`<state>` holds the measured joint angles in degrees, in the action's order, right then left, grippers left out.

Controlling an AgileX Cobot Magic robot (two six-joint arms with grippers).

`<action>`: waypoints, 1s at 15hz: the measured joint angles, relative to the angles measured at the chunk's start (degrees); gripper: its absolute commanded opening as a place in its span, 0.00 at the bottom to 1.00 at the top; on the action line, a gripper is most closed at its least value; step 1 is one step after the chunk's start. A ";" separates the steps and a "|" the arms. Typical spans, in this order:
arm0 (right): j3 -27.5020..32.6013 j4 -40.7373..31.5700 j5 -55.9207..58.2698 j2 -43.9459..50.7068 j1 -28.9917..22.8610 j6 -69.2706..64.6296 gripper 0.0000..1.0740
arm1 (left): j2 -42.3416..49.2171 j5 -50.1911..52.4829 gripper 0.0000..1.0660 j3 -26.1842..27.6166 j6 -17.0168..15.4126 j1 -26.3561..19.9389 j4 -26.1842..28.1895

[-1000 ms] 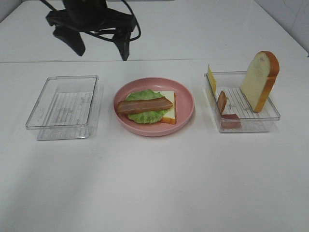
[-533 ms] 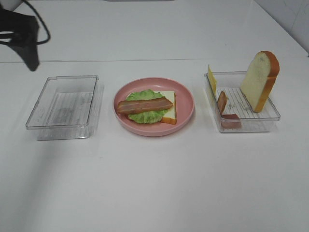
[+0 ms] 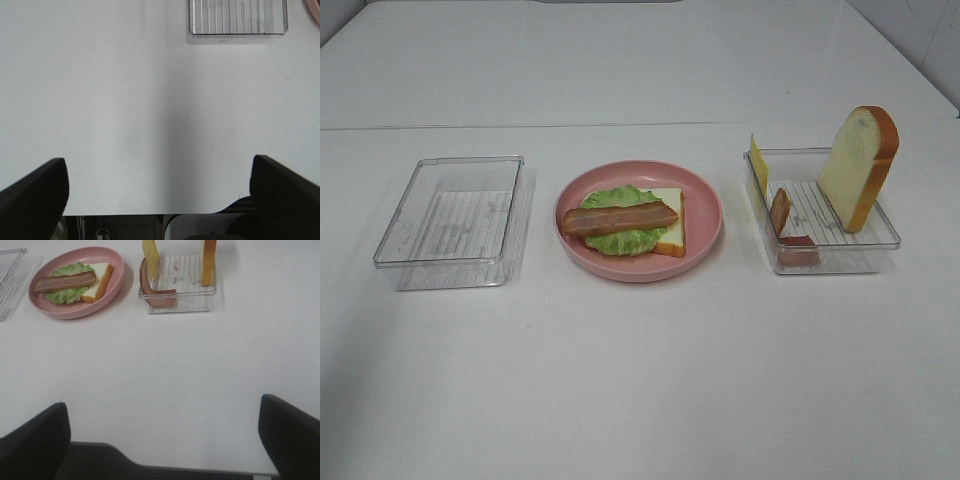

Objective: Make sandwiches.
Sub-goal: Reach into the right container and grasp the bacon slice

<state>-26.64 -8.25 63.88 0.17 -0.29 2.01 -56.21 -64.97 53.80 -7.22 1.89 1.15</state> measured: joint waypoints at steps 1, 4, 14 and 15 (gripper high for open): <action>0.00 0.00 0.00 0.00 0.00 0.00 0.92 | 4.13 0.69 0.84 -2.81 0.06 0.00 0.00; 0.00 0.00 0.00 0.00 0.00 0.00 0.92 | 15.36 3.09 0.84 -10.49 0.23 0.00 -0.06; 0.00 0.00 0.00 0.00 0.00 0.00 0.92 | 38.39 3.21 0.84 -23.72 5.16 0.00 -0.40; 0.00 0.00 0.00 0.00 0.00 0.00 0.92 | 39.08 3.21 0.84 -23.78 5.33 0.00 -0.46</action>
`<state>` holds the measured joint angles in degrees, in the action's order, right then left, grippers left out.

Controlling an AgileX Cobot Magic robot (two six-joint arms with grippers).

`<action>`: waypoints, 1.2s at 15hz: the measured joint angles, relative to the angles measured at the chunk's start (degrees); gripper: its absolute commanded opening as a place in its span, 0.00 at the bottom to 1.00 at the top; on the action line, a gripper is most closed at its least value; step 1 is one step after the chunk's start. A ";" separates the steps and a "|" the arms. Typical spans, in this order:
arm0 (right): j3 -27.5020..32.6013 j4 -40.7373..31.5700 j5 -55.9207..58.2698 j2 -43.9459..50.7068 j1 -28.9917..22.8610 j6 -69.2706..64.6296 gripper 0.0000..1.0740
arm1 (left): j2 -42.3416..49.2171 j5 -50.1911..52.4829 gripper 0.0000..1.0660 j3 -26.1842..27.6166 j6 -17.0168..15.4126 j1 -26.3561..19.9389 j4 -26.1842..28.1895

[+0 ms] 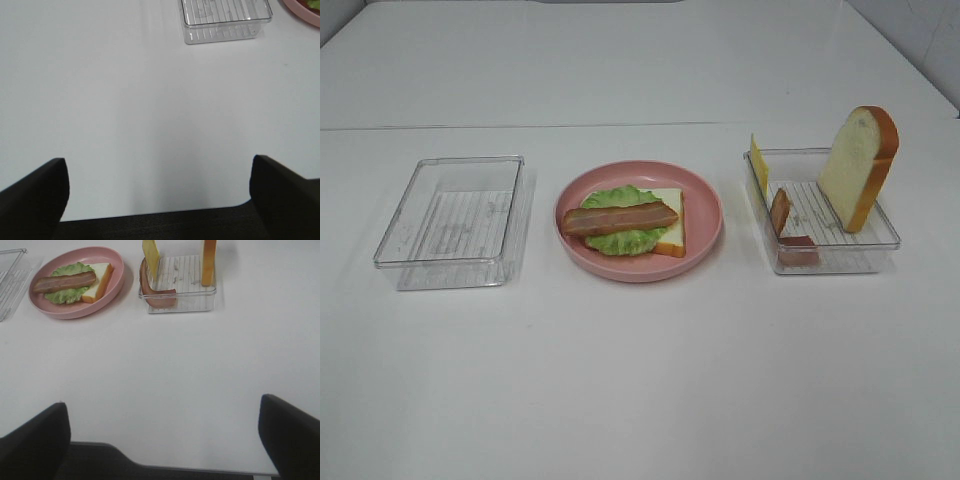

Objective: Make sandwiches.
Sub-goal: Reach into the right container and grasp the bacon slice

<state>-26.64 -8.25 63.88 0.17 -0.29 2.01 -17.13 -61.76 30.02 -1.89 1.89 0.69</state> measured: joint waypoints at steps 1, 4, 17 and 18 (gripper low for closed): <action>0.00 0.00 0.00 0.00 0.00 0.00 0.92 | 0.00 0.00 0.84 -0.06 0.00 0.00 0.00; 0.00 0.00 0.00 0.00 0.00 0.00 0.92 | 0.00 0.00 0.84 -0.06 0.06 0.00 0.00; 0.00 0.00 0.00 0.00 0.00 0.00 0.92 | 17.07 0.00 0.84 -0.17 0.06 0.00 0.00; 0.00 0.00 0.00 0.00 0.00 0.00 0.92 | 17.36 0.00 0.84 -0.17 0.06 0.00 0.00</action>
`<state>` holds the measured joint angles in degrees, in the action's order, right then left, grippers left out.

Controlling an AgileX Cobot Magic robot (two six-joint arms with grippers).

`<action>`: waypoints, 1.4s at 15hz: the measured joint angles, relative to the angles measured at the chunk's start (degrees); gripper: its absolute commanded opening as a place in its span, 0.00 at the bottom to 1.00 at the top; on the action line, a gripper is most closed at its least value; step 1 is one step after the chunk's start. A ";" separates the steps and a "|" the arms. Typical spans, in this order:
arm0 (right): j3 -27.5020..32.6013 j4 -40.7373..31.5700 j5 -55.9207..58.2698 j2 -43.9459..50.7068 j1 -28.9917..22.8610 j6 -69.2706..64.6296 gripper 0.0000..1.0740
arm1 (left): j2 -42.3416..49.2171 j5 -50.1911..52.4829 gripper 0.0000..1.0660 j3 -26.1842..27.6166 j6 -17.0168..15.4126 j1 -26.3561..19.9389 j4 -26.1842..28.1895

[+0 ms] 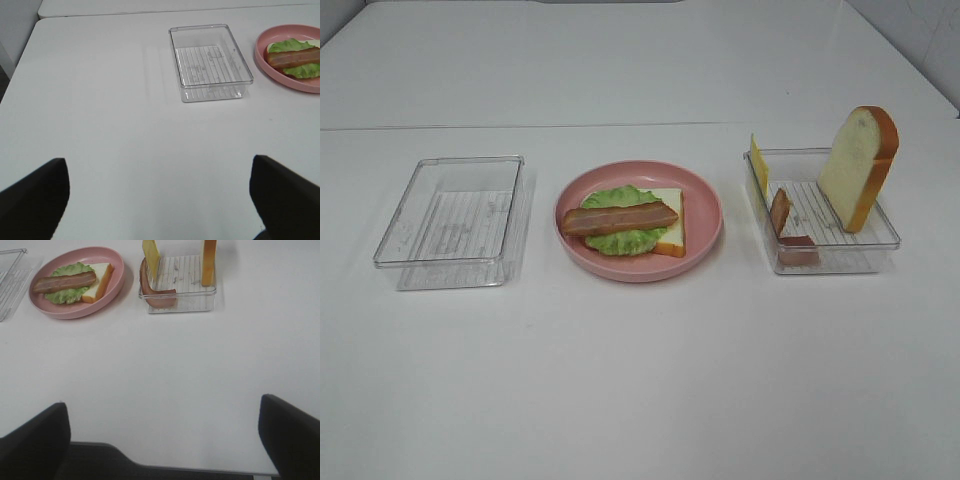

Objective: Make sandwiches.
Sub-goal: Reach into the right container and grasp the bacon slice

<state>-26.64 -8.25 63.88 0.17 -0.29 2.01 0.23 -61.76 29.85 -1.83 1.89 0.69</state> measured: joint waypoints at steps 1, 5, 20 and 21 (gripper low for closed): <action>0.00 0.00 0.00 0.00 0.00 0.00 0.92 | 0.06 0.00 0.84 0.00 0.00 0.00 0.00; -1.43 0.23 -3.67 -0.52 0.00 0.00 0.92 | 0.06 0.00 0.84 -0.06 0.00 0.00 0.00; -19.25 -0.06 -21.20 -79.18 0.06 1.55 0.92 | 0.06 0.00 0.84 -0.06 0.00 0.00 0.00; -26.13 -1.78 -18.11 -84.91 0.06 2.41 0.91 | 0.06 0.00 0.84 -0.06 0.00 0.00 0.00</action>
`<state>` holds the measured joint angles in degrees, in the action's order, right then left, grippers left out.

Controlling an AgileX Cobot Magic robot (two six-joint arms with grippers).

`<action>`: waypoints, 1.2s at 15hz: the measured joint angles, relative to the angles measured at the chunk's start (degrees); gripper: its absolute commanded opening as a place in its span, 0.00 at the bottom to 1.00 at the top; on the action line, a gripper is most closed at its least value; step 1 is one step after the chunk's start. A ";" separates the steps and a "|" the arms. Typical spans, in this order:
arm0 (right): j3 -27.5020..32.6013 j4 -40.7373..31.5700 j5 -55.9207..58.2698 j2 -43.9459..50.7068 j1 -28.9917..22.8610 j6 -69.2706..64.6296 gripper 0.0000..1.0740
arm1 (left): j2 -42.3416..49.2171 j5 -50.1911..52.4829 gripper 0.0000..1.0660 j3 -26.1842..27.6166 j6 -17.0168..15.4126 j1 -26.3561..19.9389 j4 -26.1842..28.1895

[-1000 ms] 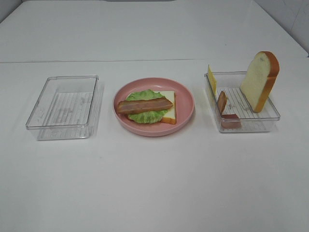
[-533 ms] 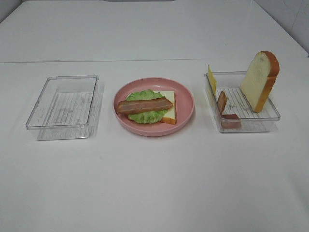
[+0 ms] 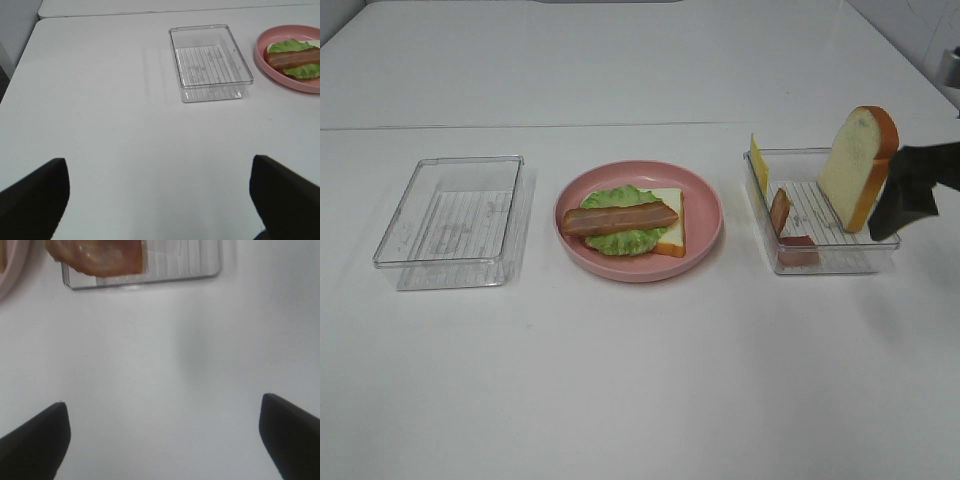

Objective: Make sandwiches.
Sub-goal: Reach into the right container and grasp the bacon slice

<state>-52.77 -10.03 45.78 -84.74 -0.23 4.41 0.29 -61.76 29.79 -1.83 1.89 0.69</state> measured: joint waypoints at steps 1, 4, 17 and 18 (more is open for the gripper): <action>-2.41 -0.69 1.26 -1.43 0.00 0.17 0.91 | 0.00 0.00 0.84 0.00 0.00 0.00 0.00; -14.55 -1.38 7.16 -10.31 -2.46 -0.06 0.91 | 0.00 0.00 0.84 0.00 0.00 0.00 0.00; -38.79 7.16 13.52 -35.70 -13.69 -11.46 0.82 | 0.00 0.00 0.84 0.00 0.00 0.00 0.00; -39.59 7.33 14.09 -37.13 -13.69 -11.52 0.74 | 0.00 0.00 0.84 0.00 0.00 0.00 0.00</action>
<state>-92.36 -2.69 59.87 -121.87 -13.92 -7.10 0.29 -61.76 29.79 -1.83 1.89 0.69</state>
